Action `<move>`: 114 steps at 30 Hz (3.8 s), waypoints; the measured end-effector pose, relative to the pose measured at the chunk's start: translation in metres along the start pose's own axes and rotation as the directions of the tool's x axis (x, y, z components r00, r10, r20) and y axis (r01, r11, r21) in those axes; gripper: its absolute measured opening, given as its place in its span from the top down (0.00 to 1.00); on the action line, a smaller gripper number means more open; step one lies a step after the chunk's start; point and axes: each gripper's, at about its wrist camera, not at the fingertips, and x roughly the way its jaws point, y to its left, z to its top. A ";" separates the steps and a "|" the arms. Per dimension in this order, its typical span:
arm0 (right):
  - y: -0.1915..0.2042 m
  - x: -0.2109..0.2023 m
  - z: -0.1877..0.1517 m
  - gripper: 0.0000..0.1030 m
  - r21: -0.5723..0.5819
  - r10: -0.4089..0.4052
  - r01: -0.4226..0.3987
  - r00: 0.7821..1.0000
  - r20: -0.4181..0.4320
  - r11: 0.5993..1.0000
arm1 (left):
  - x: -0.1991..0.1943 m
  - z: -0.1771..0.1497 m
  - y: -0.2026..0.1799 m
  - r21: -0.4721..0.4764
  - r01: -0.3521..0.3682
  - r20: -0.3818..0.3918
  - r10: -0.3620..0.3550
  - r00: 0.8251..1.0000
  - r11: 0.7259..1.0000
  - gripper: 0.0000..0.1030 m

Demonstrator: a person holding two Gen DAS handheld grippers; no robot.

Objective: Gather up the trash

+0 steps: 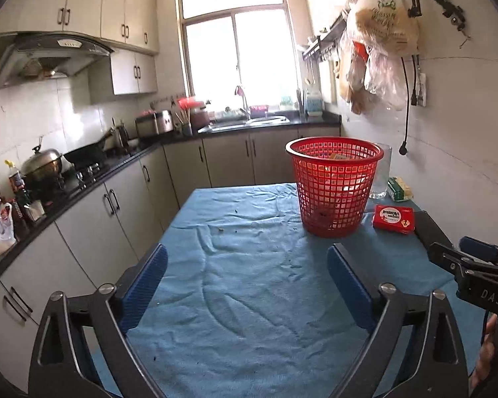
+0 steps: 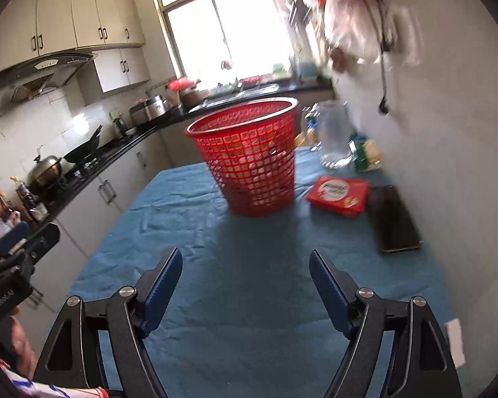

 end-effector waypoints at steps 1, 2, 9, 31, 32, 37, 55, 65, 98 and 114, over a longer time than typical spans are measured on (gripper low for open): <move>0.001 -0.005 -0.003 0.19 -0.001 -0.014 0.014 1.000 0.013 1.000 | -0.004 -0.003 0.001 -0.009 -0.003 0.013 0.003 1.000 1.000 0.04; 0.001 -0.012 -0.009 0.19 -0.002 -0.033 0.033 0.999 0.031 0.999 | -0.010 -0.007 0.001 -0.020 0.002 0.024 -0.002 1.000 1.000 0.03; 0.008 -0.046 -0.026 0.17 -0.031 -0.145 0.151 0.981 0.130 0.988 | -0.029 -0.021 -0.004 -0.066 -0.025 0.049 0.028 0.998 0.998 0.00; 0.039 -0.061 -0.050 0.11 -0.098 -0.195 0.215 0.964 0.180 0.972 | -0.019 -0.054 -0.020 -0.045 -0.057 -0.044 0.055 0.998 0.997 0.00; 0.039 -0.060 -0.051 0.11 -0.101 -0.195 0.215 0.964 0.178 0.971 | -0.018 -0.054 -0.019 -0.043 -0.059 -0.049 0.057 0.997 0.997 0.00; 0.042 -0.057 -0.052 0.11 -0.109 -0.205 0.226 0.962 0.178 0.968 | -0.011 -0.057 -0.016 -0.048 -0.059 -0.070 0.055 0.996 0.997 0.00; 0.035 -0.045 -0.054 0.11 -0.104 -0.212 0.228 0.967 0.141 0.968 | 0.007 -0.065 -0.019 -0.048 -0.012 -0.149 0.004 0.989 0.999 0.00; 0.032 -0.046 -0.054 0.11 -0.086 -0.210 0.223 0.968 0.134 0.971 | 0.010 -0.066 -0.020 -0.050 -0.008 -0.162 -0.001 0.987 0.999 0.00; 0.037 -0.040 -0.057 0.10 -0.095 -0.209 0.221 0.971 0.118 0.971 | 0.018 -0.076 -0.021 -0.055 0.007 -0.199 -0.017 0.980 0.998 0.00; 0.036 -0.036 -0.058 0.10 -0.099 -0.210 0.221 0.971 0.112 0.970 | 0.025 -0.079 -0.020 -0.055 0.014 -0.223 -0.026 0.974 0.998 0.00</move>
